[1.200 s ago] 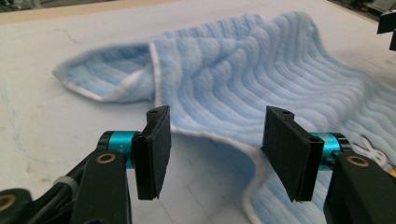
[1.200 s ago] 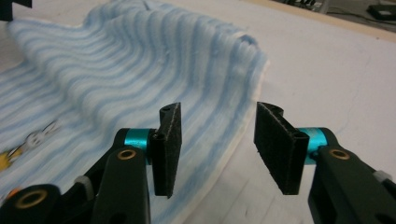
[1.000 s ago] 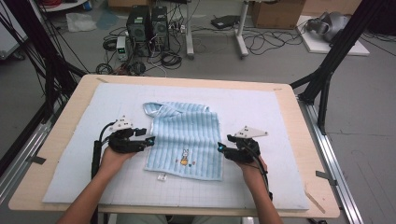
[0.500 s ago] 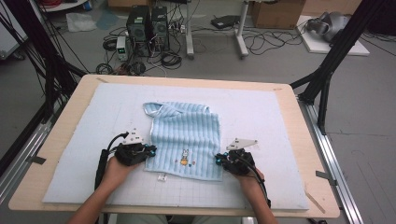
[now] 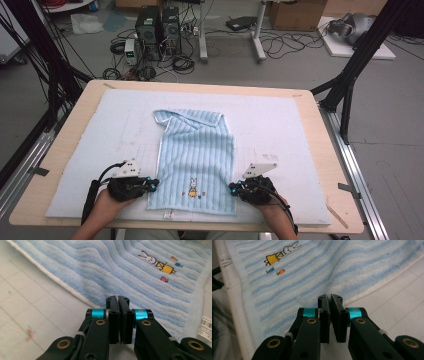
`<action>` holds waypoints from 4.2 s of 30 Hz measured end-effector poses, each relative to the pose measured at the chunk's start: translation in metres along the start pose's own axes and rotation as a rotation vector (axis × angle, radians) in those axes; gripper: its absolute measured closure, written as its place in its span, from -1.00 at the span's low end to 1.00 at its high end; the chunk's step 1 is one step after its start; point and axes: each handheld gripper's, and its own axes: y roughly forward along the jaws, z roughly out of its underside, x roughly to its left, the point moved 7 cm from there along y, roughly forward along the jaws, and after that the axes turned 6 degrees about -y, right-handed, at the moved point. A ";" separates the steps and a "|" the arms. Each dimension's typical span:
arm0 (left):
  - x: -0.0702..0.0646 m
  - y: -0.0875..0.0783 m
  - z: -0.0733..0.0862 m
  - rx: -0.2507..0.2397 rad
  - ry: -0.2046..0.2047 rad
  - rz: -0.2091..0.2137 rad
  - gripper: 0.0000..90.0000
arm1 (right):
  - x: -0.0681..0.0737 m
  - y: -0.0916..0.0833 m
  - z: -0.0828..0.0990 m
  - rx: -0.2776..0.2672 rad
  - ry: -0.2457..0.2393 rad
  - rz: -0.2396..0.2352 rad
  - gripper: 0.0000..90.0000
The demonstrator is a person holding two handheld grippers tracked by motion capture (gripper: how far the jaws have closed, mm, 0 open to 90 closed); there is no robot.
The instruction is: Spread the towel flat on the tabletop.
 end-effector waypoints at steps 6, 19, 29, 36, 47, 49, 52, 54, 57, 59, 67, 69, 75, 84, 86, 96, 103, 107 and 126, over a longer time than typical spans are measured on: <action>-0.018 -0.008 0.012 0.011 0.022 0.043 0.94 | 0.015 -0.008 0.009 0.006 0.002 -0.030 0.90; -0.018 -0.027 -0.006 -0.135 -0.046 -0.001 0.12 | 0.021 -0.024 0.004 -0.091 0.048 -0.009 0.37; 0.055 0.016 -0.060 -0.188 -0.194 -0.133 0.20 | -0.045 0.008 -0.031 -0.119 0.141 0.216 0.27; 0.071 0.043 -0.053 -0.080 -0.189 -0.230 0.30 | -0.061 0.026 -0.030 -0.036 0.131 0.278 0.54; 0.049 0.032 -0.037 -0.051 -0.160 -0.132 0.93 | -0.041 0.015 -0.019 -0.007 0.109 0.198 0.93; 0.044 0.029 -0.033 -0.043 -0.144 -0.122 0.93 | -0.035 0.009 -0.013 -0.010 0.100 0.184 0.93; 0.037 0.025 -0.030 -0.020 -0.115 -0.106 0.93 | -0.027 0.001 -0.006 -0.010 0.089 0.169 0.93; 0.032 0.023 -0.028 -0.016 -0.111 -0.092 0.93 | -0.021 -0.004 -0.004 -0.017 0.079 0.160 0.93; 0.027 0.020 -0.024 -0.008 -0.106 -0.074 0.93 | -0.011 -0.009 0.000 -0.014 0.069 0.145 0.93; 0.023 0.018 -0.021 -0.003 -0.098 -0.063 0.93 | -0.005 -0.011 0.003 -0.014 0.066 0.135 0.93; 0.041 0.011 -0.040 -0.149 -0.151 -0.118 0.10 | -0.017 -0.019 -0.020 -0.124 0.051 0.182 0.27; 0.047 0.009 -0.049 -0.197 -0.150 -0.122 0.03 | -0.027 -0.017 -0.035 -0.159 0.015 0.196 0.21; 0.054 0.010 -0.062 -0.263 -0.127 -0.118 -0.03 | -0.054 0.019 -0.075 -0.164 -0.108 0.206 0.27; 0.061 0.007 -0.055 -0.251 -0.152 -0.138 -0.02 | -0.088 0.084 -0.090 0.002 -0.152 0.219 0.63; 0.063 0.006 -0.054 -0.253 -0.156 -0.142 -0.01 | -0.094 0.086 -0.095 0.018 -0.163 0.227 0.87; 0.069 0.004 -0.050 -0.249 -0.176 -0.155 0.01 | -0.152 0.074 -0.111 -0.010 0.052 0.332 0.90; 0.070 0.005 -0.049 -0.244 -0.179 -0.153 0.01 | -0.174 0.075 -0.121 -0.028 0.135 0.401 0.90; 0.070 0.005 -0.048 -0.247 -0.181 -0.155 0.01 | -0.181 0.077 -0.124 -0.039 0.160 0.458 0.90; 0.095 0.028 -0.077 -0.263 -0.191 -0.165 -0.02 | -0.147 0.013 -0.102 -0.186 0.132 0.371 0.24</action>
